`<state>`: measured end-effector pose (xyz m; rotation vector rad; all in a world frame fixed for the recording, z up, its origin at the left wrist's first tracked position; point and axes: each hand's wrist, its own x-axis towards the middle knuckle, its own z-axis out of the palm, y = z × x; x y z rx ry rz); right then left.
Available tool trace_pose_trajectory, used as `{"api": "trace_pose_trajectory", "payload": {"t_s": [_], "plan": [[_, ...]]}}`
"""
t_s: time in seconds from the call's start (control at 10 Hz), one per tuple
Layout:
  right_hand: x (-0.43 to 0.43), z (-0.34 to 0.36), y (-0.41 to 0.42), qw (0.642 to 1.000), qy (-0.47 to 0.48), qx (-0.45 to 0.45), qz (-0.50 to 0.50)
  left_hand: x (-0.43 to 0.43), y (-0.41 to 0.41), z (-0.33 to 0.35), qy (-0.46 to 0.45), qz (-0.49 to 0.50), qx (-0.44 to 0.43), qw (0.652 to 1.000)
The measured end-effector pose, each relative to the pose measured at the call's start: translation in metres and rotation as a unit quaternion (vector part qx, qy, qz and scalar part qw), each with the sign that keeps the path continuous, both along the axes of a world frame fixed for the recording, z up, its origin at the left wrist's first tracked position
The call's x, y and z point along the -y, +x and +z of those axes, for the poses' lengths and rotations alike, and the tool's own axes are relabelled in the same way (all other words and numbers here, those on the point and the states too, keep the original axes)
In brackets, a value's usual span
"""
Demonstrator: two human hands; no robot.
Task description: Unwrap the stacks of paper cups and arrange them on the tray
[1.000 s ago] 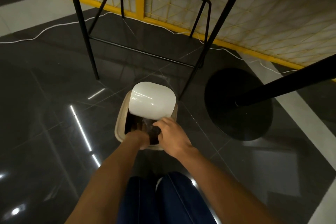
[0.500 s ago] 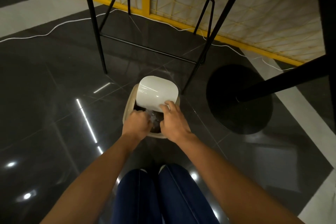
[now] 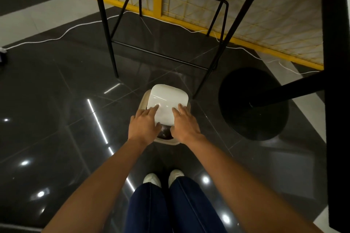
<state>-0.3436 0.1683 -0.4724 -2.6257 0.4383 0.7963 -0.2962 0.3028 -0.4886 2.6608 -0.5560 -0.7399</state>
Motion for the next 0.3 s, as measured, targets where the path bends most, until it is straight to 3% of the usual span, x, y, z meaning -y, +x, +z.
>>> {"api": "trace_pose_trajectory", "payload": {"t_s": [0.3], "plan": [[-0.012, 0.057, -0.009, 0.995, 0.034, 0.029, -0.086, 0.001, 0.001, 0.060, 0.008, -0.009, 0.019, 1.000]]}}
